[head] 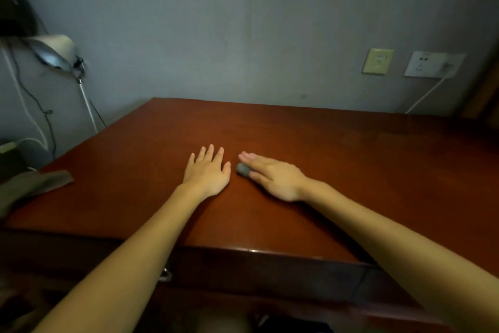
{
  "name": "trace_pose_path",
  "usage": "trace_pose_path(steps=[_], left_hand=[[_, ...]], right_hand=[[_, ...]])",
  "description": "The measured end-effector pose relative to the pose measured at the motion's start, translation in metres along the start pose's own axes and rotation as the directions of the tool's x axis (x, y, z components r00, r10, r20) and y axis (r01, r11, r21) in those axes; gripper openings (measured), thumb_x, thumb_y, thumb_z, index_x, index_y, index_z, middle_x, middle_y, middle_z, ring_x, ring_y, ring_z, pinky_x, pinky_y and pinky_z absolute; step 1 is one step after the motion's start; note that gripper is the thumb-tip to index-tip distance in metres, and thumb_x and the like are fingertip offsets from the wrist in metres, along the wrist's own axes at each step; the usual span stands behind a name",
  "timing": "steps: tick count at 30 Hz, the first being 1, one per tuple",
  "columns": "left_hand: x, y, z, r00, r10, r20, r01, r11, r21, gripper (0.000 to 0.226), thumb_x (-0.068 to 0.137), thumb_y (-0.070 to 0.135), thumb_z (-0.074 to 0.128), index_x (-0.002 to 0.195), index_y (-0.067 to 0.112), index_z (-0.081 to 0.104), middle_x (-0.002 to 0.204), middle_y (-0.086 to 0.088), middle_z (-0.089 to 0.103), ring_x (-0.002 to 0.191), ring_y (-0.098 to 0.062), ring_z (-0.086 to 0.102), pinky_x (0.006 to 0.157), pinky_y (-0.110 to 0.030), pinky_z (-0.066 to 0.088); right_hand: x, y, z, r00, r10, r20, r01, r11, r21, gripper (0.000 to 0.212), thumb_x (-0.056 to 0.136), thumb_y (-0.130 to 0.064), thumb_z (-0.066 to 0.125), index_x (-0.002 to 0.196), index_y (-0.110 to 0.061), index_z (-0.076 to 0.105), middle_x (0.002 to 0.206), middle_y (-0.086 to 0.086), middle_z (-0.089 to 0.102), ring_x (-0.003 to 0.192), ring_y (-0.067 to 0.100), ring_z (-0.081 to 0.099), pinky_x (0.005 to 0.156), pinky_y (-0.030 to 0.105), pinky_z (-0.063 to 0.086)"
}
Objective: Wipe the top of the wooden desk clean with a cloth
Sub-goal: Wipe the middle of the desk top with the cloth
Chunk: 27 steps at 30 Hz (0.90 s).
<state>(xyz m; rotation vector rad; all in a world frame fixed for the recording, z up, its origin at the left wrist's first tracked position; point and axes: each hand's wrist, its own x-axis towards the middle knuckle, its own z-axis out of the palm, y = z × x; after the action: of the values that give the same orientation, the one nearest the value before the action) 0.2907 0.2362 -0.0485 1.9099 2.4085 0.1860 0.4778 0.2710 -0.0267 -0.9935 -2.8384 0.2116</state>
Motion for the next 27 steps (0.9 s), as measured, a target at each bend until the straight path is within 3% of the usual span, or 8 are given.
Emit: trace_pose_path(steps=[4, 9, 13, 16, 19, 23, 27], left_hand=[[-0.031, 0.001, -0.001, 0.999, 0.040, 0.004, -0.040, 0.999, -0.018, 0.057, 0.102, 0.043, 0.015, 0.154, 0.022, 0.006, 0.161, -0.004, 0.000, 0.149, -0.021, -0.001, 0.120, -0.040, 0.000], [-0.042, 0.002, -0.004, 0.998, 0.058, 0.023, -0.058, 0.998, -0.034, 0.057, 0.103, 0.043, 0.013, 0.154, 0.021, 0.004, 0.161, -0.004, -0.002, 0.148, -0.021, -0.003, 0.120, -0.040, -0.001], [-0.043, 0.003, -0.004, 0.999, 0.048, 0.021, -0.047, 0.998, -0.048, 0.057, 0.103, 0.042, 0.014, 0.154, 0.021, 0.005, 0.161, -0.004, -0.002, 0.148, -0.021, -0.002, 0.120, -0.039, -0.001], [-0.045, 0.003, -0.005, 0.998, 0.058, 0.014, -0.057, 0.997, -0.058, 0.056, 0.103, 0.041, 0.016, 0.154, 0.020, 0.007, 0.161, -0.005, 0.000, 0.149, -0.021, -0.001, 0.120, -0.037, 0.000], [-0.046, -0.004, -0.012, 0.993, 0.118, 0.020, -0.116, 0.990, -0.082, 0.053, 0.104, 0.034, 0.020, 0.154, 0.018, 0.010, 0.161, -0.005, 0.003, 0.148, -0.020, 0.002, 0.120, -0.032, 0.002], [-0.058, -0.042, -0.018, 0.962, 0.272, 0.021, -0.263, 0.945, -0.195, 0.048, 0.104, 0.013, 0.026, 0.152, 0.015, 0.021, 0.160, -0.004, 0.012, 0.148, -0.014, 0.008, 0.117, -0.024, 0.004], [-0.079, -0.065, -0.013, 0.960, 0.279, -0.022, -0.280, 0.949, -0.144, 0.047, 0.105, 0.022, 0.027, 0.152, 0.022, 0.022, 0.160, 0.002, 0.013, 0.148, -0.012, 0.007, 0.118, -0.029, 0.002]], right_hand=[[-0.064, -0.017, -0.003, 0.996, -0.078, 0.049, 0.076, 0.996, 0.052, 0.050, 0.103, -0.036, 0.029, 0.150, -0.034, 0.013, 0.156, -0.019, 0.011, 0.141, -0.005, 0.007, 0.112, 0.016, 0.005], [-0.102, 0.029, -0.022, 0.989, 0.136, 0.055, -0.141, 0.986, 0.093, 0.048, 0.102, -0.036, 0.030, 0.146, -0.041, 0.011, 0.156, -0.017, 0.012, 0.144, 0.001, 0.011, 0.118, 0.027, 0.011], [-0.066, 0.048, -0.022, 0.952, 0.306, 0.016, -0.307, 0.950, 0.051, 0.052, 0.102, -0.040, 0.025, 0.151, -0.027, 0.013, 0.159, -0.006, 0.012, 0.146, 0.010, 0.012, 0.117, 0.031, 0.011], [-0.027, 0.026, -0.012, 0.943, 0.333, -0.005, -0.333, 0.943, 0.026, 0.056, 0.102, -0.044, 0.021, 0.152, -0.022, 0.011, 0.160, -0.003, 0.009, 0.147, 0.012, 0.010, 0.118, 0.032, 0.009], [-0.006, -0.023, 0.004, 0.974, 0.224, -0.022, -0.223, 0.975, 0.017, 0.054, 0.103, -0.038, 0.023, 0.152, -0.019, 0.010, 0.160, -0.001, 0.007, 0.147, 0.012, 0.008, 0.117, 0.027, 0.006], [-0.027, -0.093, 0.020, 0.997, -0.079, -0.020, 0.079, 0.997, -0.014, 0.053, 0.104, -0.029, 0.028, 0.153, -0.019, 0.010, 0.160, -0.002, 0.008, 0.147, 0.009, 0.007, 0.115, 0.019, 0.002], [-0.087, -0.105, 0.015, 0.960, -0.281, -0.014, 0.281, 0.959, 0.033, 0.051, 0.103, -0.032, 0.032, 0.151, -0.030, 0.014, 0.154, -0.021, 0.007, 0.141, -0.009, 0.003, 0.108, 0.003, -0.004]])
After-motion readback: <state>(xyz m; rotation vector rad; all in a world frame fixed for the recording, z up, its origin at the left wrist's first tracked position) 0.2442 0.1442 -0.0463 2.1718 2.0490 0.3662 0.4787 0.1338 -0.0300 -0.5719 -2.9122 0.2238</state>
